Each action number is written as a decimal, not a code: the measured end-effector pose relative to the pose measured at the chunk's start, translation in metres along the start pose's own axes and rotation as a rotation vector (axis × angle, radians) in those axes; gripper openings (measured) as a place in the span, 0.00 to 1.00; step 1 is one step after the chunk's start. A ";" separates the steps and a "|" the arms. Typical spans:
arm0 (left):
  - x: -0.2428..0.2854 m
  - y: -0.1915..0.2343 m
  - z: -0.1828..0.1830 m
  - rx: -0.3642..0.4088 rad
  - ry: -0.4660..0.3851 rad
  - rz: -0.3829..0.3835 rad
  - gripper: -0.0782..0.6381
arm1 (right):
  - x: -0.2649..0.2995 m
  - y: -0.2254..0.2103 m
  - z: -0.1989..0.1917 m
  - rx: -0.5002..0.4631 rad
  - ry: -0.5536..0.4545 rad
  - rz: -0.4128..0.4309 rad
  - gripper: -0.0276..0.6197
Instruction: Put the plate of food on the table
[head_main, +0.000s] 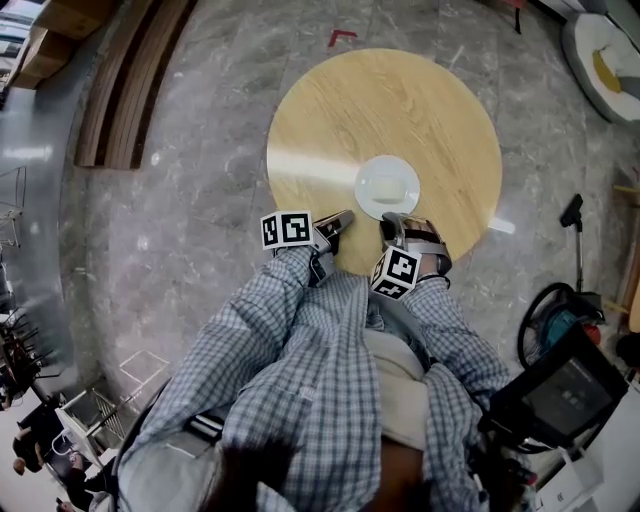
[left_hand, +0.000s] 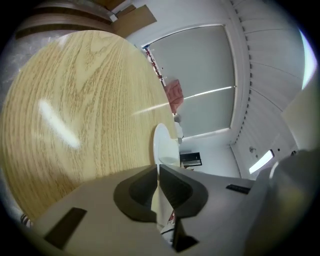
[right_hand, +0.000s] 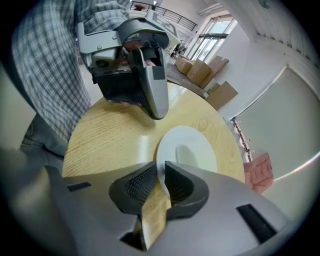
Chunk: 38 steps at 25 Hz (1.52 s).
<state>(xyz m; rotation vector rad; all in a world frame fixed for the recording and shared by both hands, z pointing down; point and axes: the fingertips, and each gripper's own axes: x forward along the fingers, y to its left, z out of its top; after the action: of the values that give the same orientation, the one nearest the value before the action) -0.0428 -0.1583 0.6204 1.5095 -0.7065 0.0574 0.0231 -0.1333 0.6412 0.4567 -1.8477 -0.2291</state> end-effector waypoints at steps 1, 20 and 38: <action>-0.002 -0.003 0.001 0.007 -0.009 -0.017 0.14 | 0.000 0.000 0.001 0.023 -0.009 0.008 0.12; -0.016 -0.084 -0.002 0.436 -0.034 -0.088 0.12 | -0.078 -0.072 0.023 0.880 -0.435 -0.018 0.11; -0.041 -0.206 0.005 0.801 -0.147 -0.147 0.12 | -0.182 -0.123 0.001 1.120 -0.706 -0.210 0.10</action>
<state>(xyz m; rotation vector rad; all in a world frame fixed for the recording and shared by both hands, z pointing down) 0.0161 -0.1672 0.4186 2.3481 -0.7241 0.1287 0.0937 -0.1676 0.4359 1.4813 -2.5042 0.6365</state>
